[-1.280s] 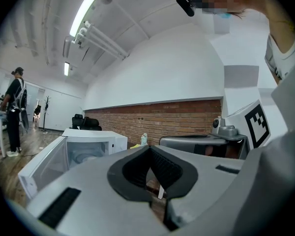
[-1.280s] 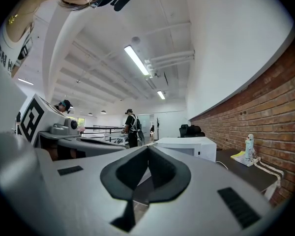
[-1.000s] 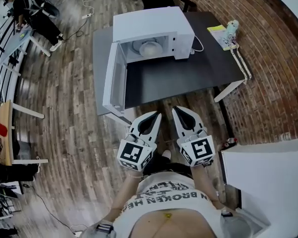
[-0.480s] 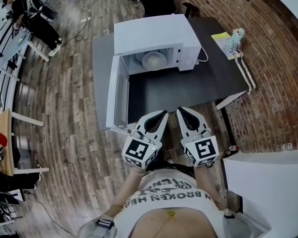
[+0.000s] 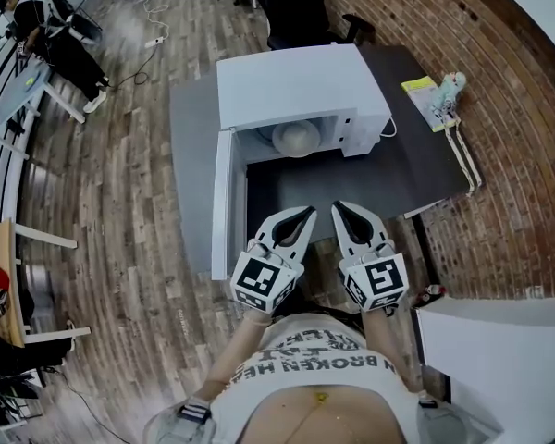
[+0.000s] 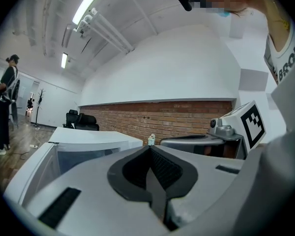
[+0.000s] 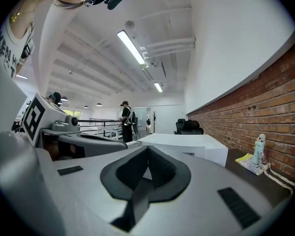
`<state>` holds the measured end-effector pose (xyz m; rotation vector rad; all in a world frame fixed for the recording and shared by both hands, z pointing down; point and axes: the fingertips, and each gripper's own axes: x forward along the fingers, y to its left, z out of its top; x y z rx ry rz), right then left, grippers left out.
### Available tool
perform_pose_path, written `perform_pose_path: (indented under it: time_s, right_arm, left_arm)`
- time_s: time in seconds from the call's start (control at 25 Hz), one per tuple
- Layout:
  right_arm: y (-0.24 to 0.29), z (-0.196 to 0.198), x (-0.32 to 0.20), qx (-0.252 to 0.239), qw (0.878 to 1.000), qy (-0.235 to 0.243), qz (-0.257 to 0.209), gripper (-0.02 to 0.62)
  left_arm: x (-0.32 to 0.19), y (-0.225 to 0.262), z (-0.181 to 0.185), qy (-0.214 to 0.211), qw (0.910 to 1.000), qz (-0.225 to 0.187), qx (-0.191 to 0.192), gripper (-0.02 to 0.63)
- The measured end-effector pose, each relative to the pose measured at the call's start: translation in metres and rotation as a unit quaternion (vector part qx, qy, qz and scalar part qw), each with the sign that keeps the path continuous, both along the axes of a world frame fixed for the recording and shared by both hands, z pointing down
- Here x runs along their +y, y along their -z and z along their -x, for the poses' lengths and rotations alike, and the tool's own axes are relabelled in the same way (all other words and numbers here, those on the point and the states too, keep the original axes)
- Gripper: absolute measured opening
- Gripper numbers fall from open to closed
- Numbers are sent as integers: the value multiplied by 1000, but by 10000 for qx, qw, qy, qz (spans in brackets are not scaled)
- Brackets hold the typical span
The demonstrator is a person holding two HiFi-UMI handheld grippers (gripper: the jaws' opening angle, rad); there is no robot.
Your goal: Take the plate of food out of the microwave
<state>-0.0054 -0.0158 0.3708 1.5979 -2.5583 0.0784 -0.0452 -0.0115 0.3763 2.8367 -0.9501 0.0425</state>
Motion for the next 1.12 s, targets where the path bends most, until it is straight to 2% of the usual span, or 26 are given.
perform_pose_path:
  time_s: [0.28, 0.52, 0.8, 1.12]
  right_arm:
    - [-6, 33, -35, -279, 9994, 197, 66, 8]
    - [-15, 41, -54, -123, 9996, 156, 224, 8]
    - [-25, 35, -87, -92, 9988, 325, 346, 8]
    - [-24, 14, -146, -83, 9946, 977, 328, 8]
  left_arm:
    - [-35, -3, 29, 100, 9999, 14, 75, 6]
    - [-53, -10, 41, 145, 9997, 158, 105, 6]
    - [-82, -19, 38, 425, 9984, 317, 198, 6]
    - [-139, -17, 13, 973, 9948, 291, 59, 6]
